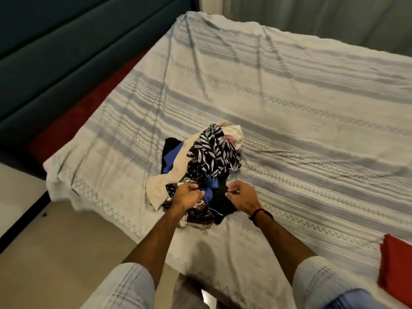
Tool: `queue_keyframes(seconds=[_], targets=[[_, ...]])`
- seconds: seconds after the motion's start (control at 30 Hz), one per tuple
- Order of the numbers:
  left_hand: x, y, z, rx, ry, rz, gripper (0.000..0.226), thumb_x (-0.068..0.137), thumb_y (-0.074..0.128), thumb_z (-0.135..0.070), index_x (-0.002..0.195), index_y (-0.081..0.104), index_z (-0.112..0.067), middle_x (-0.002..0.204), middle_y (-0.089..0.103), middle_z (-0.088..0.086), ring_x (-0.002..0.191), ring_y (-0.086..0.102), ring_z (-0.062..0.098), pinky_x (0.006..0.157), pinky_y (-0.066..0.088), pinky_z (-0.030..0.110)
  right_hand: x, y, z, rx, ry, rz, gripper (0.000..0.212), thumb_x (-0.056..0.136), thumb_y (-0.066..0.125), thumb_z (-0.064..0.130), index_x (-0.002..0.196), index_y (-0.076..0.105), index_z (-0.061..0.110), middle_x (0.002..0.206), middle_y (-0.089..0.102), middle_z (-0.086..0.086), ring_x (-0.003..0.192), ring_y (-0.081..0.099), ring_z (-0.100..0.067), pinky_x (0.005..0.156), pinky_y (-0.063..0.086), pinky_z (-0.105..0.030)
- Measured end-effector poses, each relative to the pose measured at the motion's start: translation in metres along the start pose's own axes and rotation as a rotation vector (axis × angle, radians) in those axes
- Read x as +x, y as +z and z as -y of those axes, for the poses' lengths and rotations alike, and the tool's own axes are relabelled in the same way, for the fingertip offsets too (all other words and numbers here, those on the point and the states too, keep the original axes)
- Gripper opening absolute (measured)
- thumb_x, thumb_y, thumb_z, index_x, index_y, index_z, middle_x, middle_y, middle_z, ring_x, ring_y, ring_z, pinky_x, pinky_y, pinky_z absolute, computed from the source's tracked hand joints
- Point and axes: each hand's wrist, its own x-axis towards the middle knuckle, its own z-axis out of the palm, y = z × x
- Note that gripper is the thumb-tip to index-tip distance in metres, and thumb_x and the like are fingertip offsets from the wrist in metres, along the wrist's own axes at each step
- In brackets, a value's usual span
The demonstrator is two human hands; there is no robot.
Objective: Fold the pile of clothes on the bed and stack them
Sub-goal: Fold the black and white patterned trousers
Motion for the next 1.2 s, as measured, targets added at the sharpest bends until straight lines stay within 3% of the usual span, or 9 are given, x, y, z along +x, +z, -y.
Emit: queue_keyframes(seconds=[0.13, 0.47, 0.6, 0.73, 0.83, 0.93, 1.03, 1.13, 1.2], targets=[[0.079, -0.008, 0.004, -0.034, -0.042, -0.054, 0.022, 0.073, 0.08, -0.018, 0.091, 0.066, -0.019, 0.096, 0.071, 0.011, 0.091, 0.068, 0.029, 0.088, 0.056, 0.049, 0.04, 0.006, 0.027, -0.036, 0.001, -0.005, 0.022, 0.087, 0.068, 0.014, 0.108, 0.064, 0.01, 0.102, 0.07, -0.004, 0.091, 0.063, -0.016, 0.086, 0.051, -0.027], [0.129, -0.023, -0.073, 0.022, -0.097, -0.139, 0.042, 0.076, 0.076, -0.051, 0.06, 0.052, -0.021, 0.062, 0.066, -0.006, 0.068, 0.071, 0.018, 0.073, 0.06, 0.035, 0.12, 0.028, 0.084, -0.024, 0.073, -0.023, 0.036, 0.086, 0.072, 0.022, 0.119, 0.06, 0.012, 0.111, 0.065, 0.001, 0.097, 0.062, -0.014, 0.092, 0.054, -0.031], [0.142, -0.017, -0.084, 0.03, -0.109, -0.116, 0.033, 0.076, 0.077, -0.042, 0.068, 0.068, -0.011, 0.071, 0.071, 0.003, 0.073, 0.067, 0.024, 0.074, 0.057, 0.037, 0.129, 0.028, 0.084, -0.045, 0.11, -0.003, 0.045, 0.083, 0.075, 0.02, 0.124, 0.056, 0.012, 0.116, 0.064, 0.0, 0.097, 0.061, -0.013, 0.086, 0.051, -0.023], [0.141, -0.02, -0.111, -0.221, -0.151, 0.04, 0.021, 0.07, 0.072, -0.031, 0.077, 0.071, -0.011, 0.083, 0.073, 0.008, 0.08, 0.066, 0.026, 0.078, 0.057, 0.038, 0.135, 0.018, 0.08, -0.182, 0.064, -0.007, 0.083, 0.072, 0.082, 0.026, 0.142, 0.04, 0.014, 0.138, 0.043, -0.011, 0.125, 0.045, -0.026, 0.108, 0.041, -0.037], [0.118, -0.026, -0.136, -0.485, -0.108, 0.195, 0.017, 0.086, 0.057, -0.014, 0.077, 0.069, -0.006, 0.067, 0.07, 0.005, 0.065, 0.063, 0.021, 0.062, 0.052, 0.028, 0.136, 0.01, 0.085, -0.26, 0.017, -0.026, 0.1, 0.063, 0.087, 0.039, 0.145, 0.036, 0.014, 0.143, 0.039, -0.013, 0.131, 0.038, -0.032, 0.111, 0.036, -0.047], [0.092, -0.03, -0.16, -0.58, 0.016, 0.31, 0.023, 0.095, 0.048, -0.01, 0.082, 0.067, -0.008, 0.062, 0.07, 0.001, 0.058, 0.065, 0.013, 0.054, 0.051, 0.021, 0.132, -0.003, 0.094, -0.136, -0.021, -0.133, 0.061, 0.071, 0.082, 0.034, 0.123, 0.06, 0.013, 0.119, 0.064, -0.01, 0.109, 0.06, -0.029, 0.094, 0.051, -0.044], [0.07, -0.035, -0.171, -0.663, 0.122, 0.328, 0.029, 0.1, 0.042, -0.016, 0.092, 0.069, -0.012, 0.075, 0.074, 0.0, 0.069, 0.07, 0.011, 0.068, 0.054, 0.026, 0.118, -0.031, 0.115, 0.011, -0.072, -0.197, 0.009, 0.08, 0.074, 0.017, 0.087, 0.07, 0.013, 0.08, 0.069, 0.0, 0.075, 0.064, -0.018, 0.068, 0.054, -0.03], [0.049, -0.041, -0.166, -0.735, 0.166, 0.284, 0.025, 0.1, 0.048, -0.023, 0.1, 0.069, -0.01, 0.094, 0.069, 0.006, 0.08, 0.067, 0.016, 0.073, 0.055, 0.03, 0.093, -0.064, 0.137, 0.238, -0.166, -0.267, 0.027, 0.081, 0.072, 0.026, 0.058, 0.059, 0.02, 0.056, 0.058, 0.008, 0.053, 0.052, -0.009, 0.052, 0.04, -0.023], [0.037, -0.041, -0.164, -0.677, 0.188, 0.23, 0.024, 0.097, 0.056, -0.021, 0.116, 0.064, -0.009, 0.108, 0.071, 0.009, 0.091, 0.068, 0.019, 0.077, 0.054, 0.032, 0.08, -0.083, 0.151, 0.416, -0.2, -0.276, 0.021, 0.083, 0.072, 0.031, 0.068, 0.071, 0.017, 0.067, 0.07, 0.0, 0.066, 0.067, -0.021, 0.061, 0.054, -0.034]])
